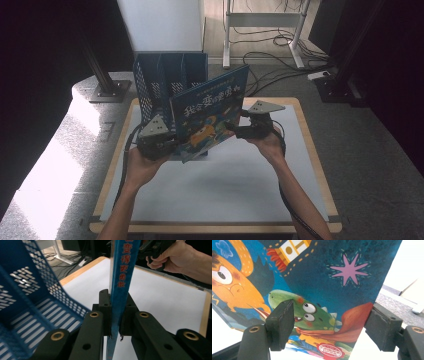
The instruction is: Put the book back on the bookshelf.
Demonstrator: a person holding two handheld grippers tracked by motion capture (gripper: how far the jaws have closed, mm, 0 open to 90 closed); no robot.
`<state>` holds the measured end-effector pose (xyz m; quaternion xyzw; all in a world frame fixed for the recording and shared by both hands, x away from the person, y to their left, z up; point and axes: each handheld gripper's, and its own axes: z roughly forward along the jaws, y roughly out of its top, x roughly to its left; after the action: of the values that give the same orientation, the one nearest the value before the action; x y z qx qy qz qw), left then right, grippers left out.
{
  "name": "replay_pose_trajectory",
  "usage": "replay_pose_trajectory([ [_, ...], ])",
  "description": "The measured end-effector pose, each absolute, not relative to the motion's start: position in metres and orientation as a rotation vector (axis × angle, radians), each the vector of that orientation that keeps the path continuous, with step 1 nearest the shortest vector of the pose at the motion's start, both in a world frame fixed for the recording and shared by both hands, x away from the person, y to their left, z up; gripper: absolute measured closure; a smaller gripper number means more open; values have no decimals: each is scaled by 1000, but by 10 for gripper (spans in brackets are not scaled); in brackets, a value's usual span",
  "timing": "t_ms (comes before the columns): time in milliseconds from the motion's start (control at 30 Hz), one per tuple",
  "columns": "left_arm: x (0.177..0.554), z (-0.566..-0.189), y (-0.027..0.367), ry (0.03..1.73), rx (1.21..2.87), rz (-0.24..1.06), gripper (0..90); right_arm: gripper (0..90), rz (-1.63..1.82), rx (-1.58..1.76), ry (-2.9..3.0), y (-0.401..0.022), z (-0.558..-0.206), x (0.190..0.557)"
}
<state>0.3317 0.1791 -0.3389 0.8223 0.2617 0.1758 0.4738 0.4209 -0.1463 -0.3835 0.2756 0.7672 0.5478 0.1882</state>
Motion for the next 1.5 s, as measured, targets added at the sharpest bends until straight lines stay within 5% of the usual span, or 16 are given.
replay_pose_trajectory([
  [833, 321, -350, 232, 776, 1955, 557, 829, 236, 1656, 693, 2199, -72, -397, 453],
  [1500, 326, -354, 233, 862, 1901, 598, 831, 675, 1619, 714, 2297, -41, -408, 454],
])
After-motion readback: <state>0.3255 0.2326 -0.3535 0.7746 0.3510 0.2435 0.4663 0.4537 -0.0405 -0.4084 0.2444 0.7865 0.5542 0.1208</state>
